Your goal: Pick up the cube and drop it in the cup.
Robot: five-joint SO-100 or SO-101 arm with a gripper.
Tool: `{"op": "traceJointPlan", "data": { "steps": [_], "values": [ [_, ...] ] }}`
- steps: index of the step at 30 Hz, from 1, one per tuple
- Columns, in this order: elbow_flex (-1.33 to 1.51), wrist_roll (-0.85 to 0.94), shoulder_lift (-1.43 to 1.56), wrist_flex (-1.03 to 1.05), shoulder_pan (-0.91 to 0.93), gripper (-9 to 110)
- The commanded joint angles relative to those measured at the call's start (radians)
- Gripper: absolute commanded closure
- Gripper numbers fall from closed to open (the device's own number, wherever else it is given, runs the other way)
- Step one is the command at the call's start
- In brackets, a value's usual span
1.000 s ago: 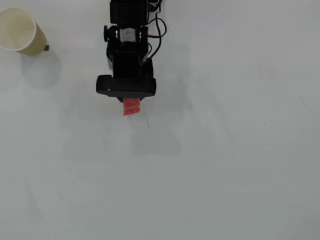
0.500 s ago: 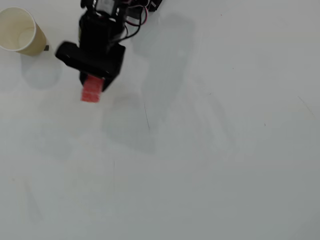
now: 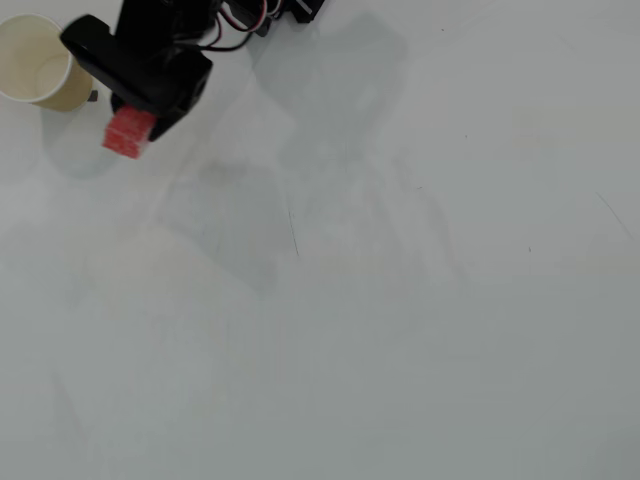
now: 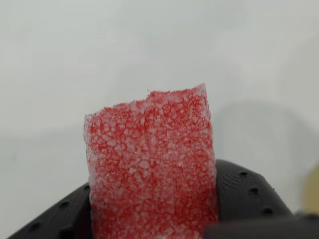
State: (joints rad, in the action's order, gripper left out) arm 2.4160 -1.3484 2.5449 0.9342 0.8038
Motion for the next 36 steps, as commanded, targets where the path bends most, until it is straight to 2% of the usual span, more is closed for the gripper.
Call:
{"op": "traceJointPlan", "data": {
  "steps": [1, 19, 36],
  "values": [
    [-0.239, 0.000, -0.003, 0.002, 0.064, 97],
    [-0.532, 0.005, -0.169, 0.009, 0.350, 97],
    [-0.589, 0.006, -0.334, -0.055, 0.532, 97]
  ]
}}
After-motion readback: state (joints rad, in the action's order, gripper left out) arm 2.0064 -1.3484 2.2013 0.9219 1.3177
